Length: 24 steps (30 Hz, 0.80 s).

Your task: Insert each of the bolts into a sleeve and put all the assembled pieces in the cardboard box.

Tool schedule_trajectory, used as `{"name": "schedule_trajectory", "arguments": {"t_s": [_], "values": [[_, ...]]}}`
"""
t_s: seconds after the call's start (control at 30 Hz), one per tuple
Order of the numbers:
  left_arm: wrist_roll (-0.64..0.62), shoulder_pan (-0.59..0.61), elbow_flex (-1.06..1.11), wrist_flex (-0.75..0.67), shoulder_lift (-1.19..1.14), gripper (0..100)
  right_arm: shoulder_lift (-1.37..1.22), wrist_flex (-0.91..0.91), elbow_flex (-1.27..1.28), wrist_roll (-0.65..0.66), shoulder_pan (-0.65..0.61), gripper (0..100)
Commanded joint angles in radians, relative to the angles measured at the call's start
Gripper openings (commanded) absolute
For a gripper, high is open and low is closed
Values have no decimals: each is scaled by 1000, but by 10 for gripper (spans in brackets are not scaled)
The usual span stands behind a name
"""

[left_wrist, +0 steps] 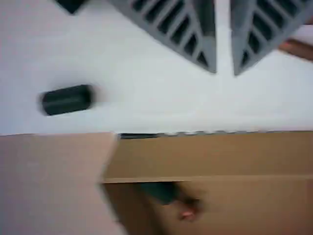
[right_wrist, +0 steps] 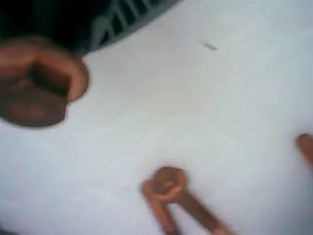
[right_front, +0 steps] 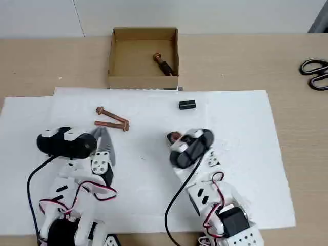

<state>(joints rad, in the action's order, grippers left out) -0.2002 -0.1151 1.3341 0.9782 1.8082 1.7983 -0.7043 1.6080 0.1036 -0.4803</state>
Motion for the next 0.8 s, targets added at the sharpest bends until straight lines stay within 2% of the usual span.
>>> {"name": "schedule_trajectory", "arguments": {"t_s": [0.0,0.13,0.3,0.47,0.77], "values": [[69,66,28,-26,6,7,15,42,-37,-41,73,2],[97,84,120,-23,6,7,8,191,-74,-43,159,2],[92,75,194,-26,6,7,-79,171,-238,-44,193,2],[92,81,217,-26,6,7,-360,196,-496,-118,249,2],[89,83,220,-23,6,7,-908,205,-847,-124,246,2]]}}
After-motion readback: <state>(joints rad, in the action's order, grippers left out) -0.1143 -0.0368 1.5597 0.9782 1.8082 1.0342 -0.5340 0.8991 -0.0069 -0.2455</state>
